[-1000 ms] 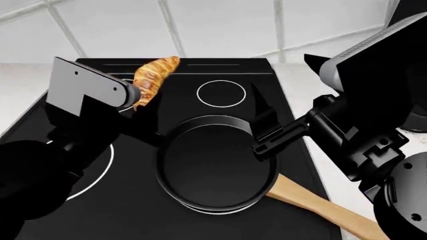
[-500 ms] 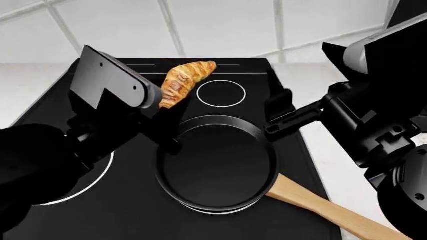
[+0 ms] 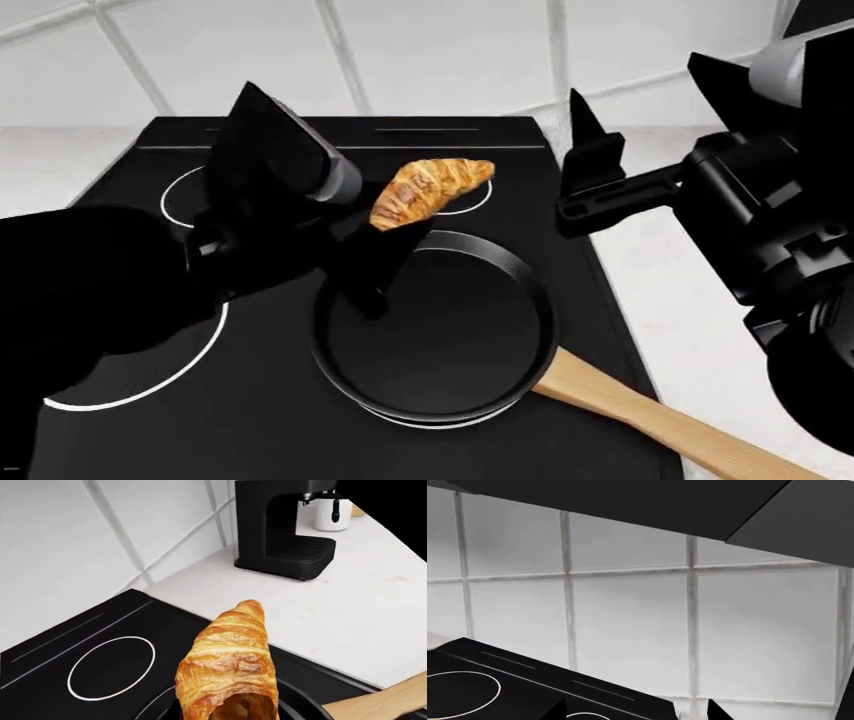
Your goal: Pick the croissant and place it on the pan. Then turn on the stove to warm the croissant.
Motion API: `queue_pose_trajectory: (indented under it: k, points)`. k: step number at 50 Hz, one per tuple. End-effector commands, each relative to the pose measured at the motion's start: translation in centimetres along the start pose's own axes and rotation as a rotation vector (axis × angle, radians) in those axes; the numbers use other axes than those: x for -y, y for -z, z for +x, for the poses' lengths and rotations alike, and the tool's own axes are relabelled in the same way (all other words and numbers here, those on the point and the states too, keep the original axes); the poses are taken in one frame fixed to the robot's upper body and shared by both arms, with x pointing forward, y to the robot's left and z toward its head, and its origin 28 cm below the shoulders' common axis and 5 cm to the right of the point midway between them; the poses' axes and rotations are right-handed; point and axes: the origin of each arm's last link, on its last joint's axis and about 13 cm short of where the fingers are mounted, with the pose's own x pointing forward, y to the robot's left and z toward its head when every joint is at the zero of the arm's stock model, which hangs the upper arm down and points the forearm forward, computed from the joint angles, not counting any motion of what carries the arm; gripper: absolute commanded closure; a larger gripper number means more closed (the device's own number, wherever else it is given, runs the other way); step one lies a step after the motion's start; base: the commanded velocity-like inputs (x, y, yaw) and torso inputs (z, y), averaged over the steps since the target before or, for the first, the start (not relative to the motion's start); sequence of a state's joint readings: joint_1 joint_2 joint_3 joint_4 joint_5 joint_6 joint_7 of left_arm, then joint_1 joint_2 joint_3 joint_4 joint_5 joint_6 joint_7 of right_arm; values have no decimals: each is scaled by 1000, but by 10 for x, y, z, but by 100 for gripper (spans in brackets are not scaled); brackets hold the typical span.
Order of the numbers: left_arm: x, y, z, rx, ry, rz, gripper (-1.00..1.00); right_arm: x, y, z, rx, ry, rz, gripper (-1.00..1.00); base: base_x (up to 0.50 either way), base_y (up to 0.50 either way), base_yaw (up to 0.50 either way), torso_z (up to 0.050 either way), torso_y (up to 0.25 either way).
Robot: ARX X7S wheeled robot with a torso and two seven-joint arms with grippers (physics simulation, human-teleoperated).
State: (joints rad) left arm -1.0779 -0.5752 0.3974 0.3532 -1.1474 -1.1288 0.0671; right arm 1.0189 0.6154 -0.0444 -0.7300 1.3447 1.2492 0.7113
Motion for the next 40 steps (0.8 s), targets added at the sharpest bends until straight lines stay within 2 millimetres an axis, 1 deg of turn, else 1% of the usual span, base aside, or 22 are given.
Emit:
queue_pose_trajectory:
  k: [1,11,15,26,34,40]
  points:
    - [-8,0,10,-44,108,-113,100,2,0,1,4,19,17,-100,0,0,0,0,0]
    - [-10,4,16,-99,150,-135,100,1,4,2,-5,19,25,-100,0,0,0,0,0]
    - [-7,9,18,-129,167,-143,100,2,5,3,-5,19,28,-100,0,0,0,0,0]
    - [0,13,15,-178,195,-138,100,3,5,3,-1,4,34,-100,0,0,0,0,0]
    - [1,15,15,-208,184,-128,100,3,3,1,4,2,32,-100,0,0,0,0,0]
    - [1,20,14,-246,195,-135,100,2,3,1,5,2,34,-100,0,0,0,0,0]
